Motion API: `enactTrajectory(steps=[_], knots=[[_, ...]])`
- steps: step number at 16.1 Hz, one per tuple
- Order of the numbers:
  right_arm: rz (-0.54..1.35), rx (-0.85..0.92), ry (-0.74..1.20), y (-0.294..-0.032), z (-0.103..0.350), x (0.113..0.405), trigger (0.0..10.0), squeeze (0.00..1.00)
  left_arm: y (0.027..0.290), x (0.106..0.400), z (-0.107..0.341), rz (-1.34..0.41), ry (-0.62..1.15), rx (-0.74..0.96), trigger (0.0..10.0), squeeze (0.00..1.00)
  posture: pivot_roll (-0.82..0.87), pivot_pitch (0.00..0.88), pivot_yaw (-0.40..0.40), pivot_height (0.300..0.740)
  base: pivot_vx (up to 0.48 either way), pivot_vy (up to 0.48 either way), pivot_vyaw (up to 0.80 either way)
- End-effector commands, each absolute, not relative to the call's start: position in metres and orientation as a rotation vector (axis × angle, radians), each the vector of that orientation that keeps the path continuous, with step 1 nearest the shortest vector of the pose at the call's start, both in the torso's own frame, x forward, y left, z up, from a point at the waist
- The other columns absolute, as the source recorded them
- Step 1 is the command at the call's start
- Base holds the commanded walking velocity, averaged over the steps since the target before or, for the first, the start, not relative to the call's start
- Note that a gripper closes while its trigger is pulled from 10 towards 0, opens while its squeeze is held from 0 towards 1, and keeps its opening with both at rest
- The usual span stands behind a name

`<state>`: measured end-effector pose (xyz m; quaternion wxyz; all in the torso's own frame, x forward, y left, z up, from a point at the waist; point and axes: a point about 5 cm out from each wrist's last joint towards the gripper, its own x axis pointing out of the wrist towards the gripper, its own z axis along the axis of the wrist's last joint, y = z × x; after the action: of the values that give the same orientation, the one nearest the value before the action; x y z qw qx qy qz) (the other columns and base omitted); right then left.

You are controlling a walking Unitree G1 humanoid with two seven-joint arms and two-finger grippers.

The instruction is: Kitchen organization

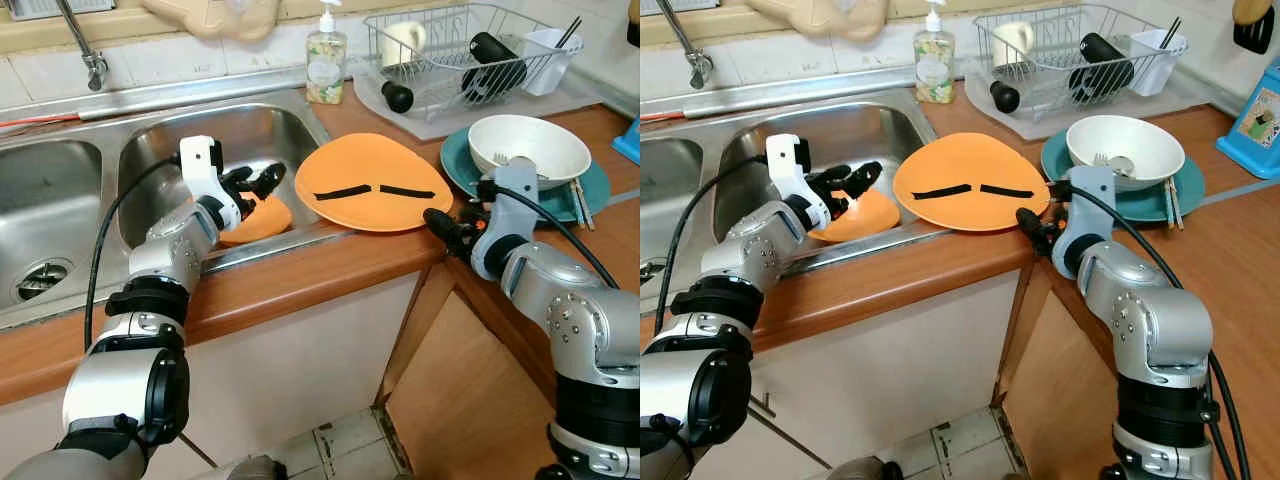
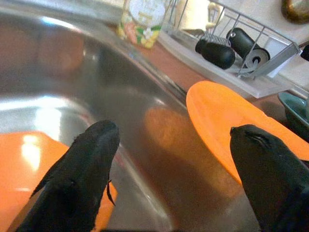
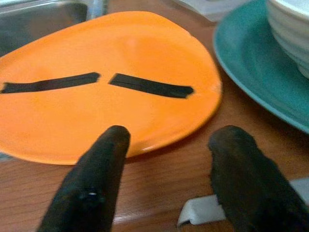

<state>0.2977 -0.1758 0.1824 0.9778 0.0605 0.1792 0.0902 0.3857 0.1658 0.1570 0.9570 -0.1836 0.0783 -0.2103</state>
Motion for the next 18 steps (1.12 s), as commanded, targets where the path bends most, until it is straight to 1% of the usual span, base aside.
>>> enactTrajectory(steps=[1,2,3,4,5,6,11,13,15,16,17,18], knots=[[0.169,0.162,0.387,-0.177,0.181,0.3,10.0,1.0,0.163,0.385,0.151,-0.428,0.199,-0.379,10.0,1.0,-0.12,0.0,0.073,0.74,0.0,0.0,0.0],[0.156,0.18,0.4,-0.177,0.181,0.301,10.0,1.0,0.16,0.385,0.149,-0.426,0.217,-0.398,10.0,1.0,-0.12,0.0,0.073,0.74,0.0,0.0,0.0],[0.145,0.201,0.414,-0.178,0.179,0.303,10.0,0.78,0.156,0.386,0.148,-0.429,0.226,-0.446,10.0,1.0,-0.12,0.0,0.074,0.74,0.0,0.0,0.0],[0.142,0.213,0.422,-0.179,0.178,0.304,10.0,0.11,0.154,0.387,0.148,-0.431,0.235,-0.472,10.0,1.0,-0.12,0.0,0.074,0.74,0.0,0.0,0.0],[0.145,0.24,0.427,-0.178,0.177,0.306,10.0,0.0,0.15,0.387,0.148,-0.45,0.245,-0.491,10.0,0.13,-0.12,0.0,0.074,0.74,0.0,0.0,0.0],[0.146,0.263,0.434,-0.178,0.174,0.309,10.0,0.0,0.144,0.387,0.147,-0.473,0.263,-0.519,10.0,0.0,-0.12,0.0,0.074,0.74,0.0,0.0,0.0],[0.233,0.329,0.45,-0.162,0.17,0.319,10.0,0.0,0.128,0.386,0.142,-0.538,0.328,-0.562,10.0,0.0,-0.11,0.0,0.081,0.74,0.0,0.0,0.0],[0.275,0.339,0.449,-0.154,0.169,0.322,10.0,0.0,0.125,0.385,0.137,-0.541,0.365,-0.558,10.0,0.0,-0.11,0.0,0.08,0.74,0.0,0.0,0.0],[0.308,0.351,0.437,-0.148,0.171,0.325,10.0,0.0,0.123,0.385,0.138,-0.548,0.363,-0.586,10.0,0.0,-0.11,0.0,0.081,0.74,0.0,0.0,0.0],[0.327,0.358,0.428,-0.144,0.173,0.327,10.0,0.0,0.121,0.385,0.141,-0.569,0.351,-0.625,6.2,0.0,-0.11,0.0,0.081,0.74,0.0,0.0,0.0],[0.341,0.366,0.423,-0.141,0.174,0.328,10.0,0.0,0.12,0.385,0.143,-0.589,0.341,-0.653,3.8,0.0,-0.11,0.0,0.081,0.74,0.0,0.0,0.0],[0.356,0.37,0.418,-0.138,0.175,0.329,10.0,0.0,0.119,0.385,0.147,-0.62,0.328,-0.687,0.0,0.0,-0.11,0.0,0.08,0.74,0.0,0.0,0.0]])
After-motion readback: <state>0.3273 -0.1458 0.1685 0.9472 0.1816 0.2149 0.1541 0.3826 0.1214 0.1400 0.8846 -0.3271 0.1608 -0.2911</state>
